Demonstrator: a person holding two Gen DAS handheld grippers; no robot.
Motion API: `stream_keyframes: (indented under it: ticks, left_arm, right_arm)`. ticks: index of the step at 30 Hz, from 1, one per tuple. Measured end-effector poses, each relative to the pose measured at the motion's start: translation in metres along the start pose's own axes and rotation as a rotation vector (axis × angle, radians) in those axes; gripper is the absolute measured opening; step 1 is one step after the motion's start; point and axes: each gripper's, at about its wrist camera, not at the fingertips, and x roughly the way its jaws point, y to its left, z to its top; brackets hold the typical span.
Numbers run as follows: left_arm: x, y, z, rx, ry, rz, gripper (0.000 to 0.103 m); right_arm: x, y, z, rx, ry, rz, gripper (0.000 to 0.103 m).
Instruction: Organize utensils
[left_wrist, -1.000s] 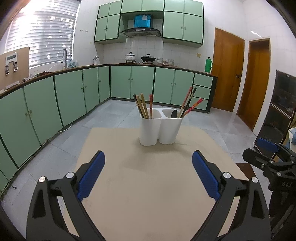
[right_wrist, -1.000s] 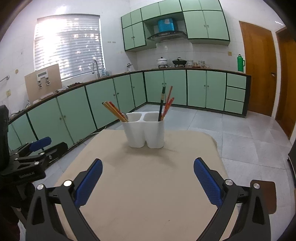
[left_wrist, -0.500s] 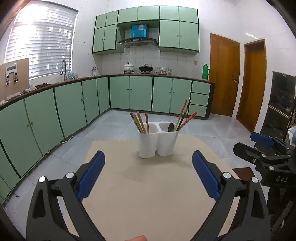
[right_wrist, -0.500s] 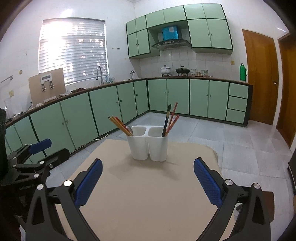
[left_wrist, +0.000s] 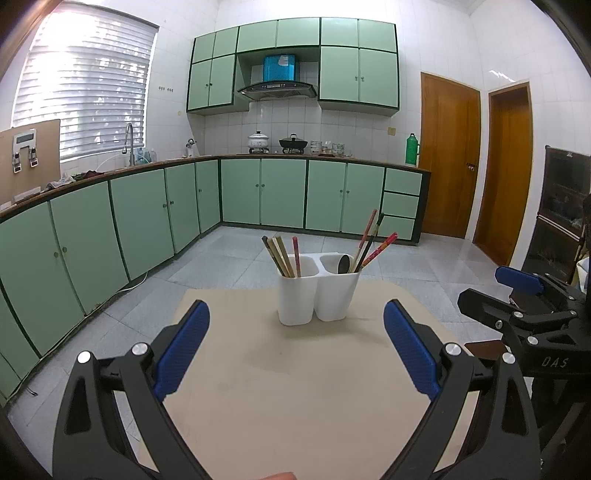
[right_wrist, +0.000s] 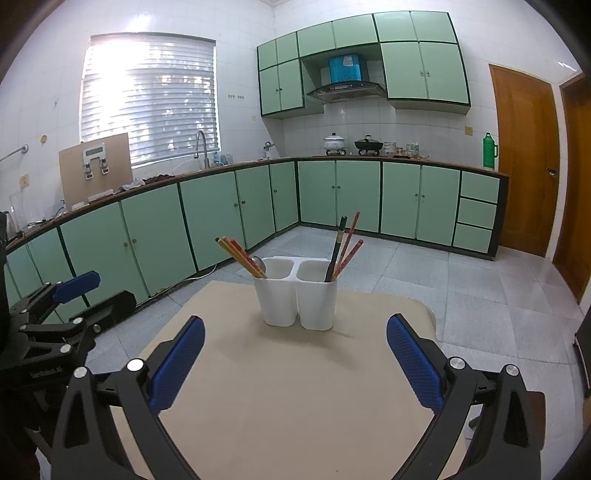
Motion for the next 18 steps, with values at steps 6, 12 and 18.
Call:
stream_keyframes:
  ticks: [6,12,18]
  left_arm:
    - [0.0013,0.0019,0.0004,0.003,-0.001,-0.002,0.093]
    - [0.0028,0.0032,0.0013,0.004,-0.002,-0.005,0.093]
    - [0.0026,0.0018,-0.0005,0.005,-0.004,-0.004,0.093]
  right_arm:
    - [-0.0005,0.0011,0.0002,-0.005,0.001,0.0,0.097]
    - [-0.0004,0.0019,-0.0009,-0.009,0.001,-0.001,0.097]
    - [0.0006,0.0022,-0.0007,-0.01,0.002,-0.002,0.097]
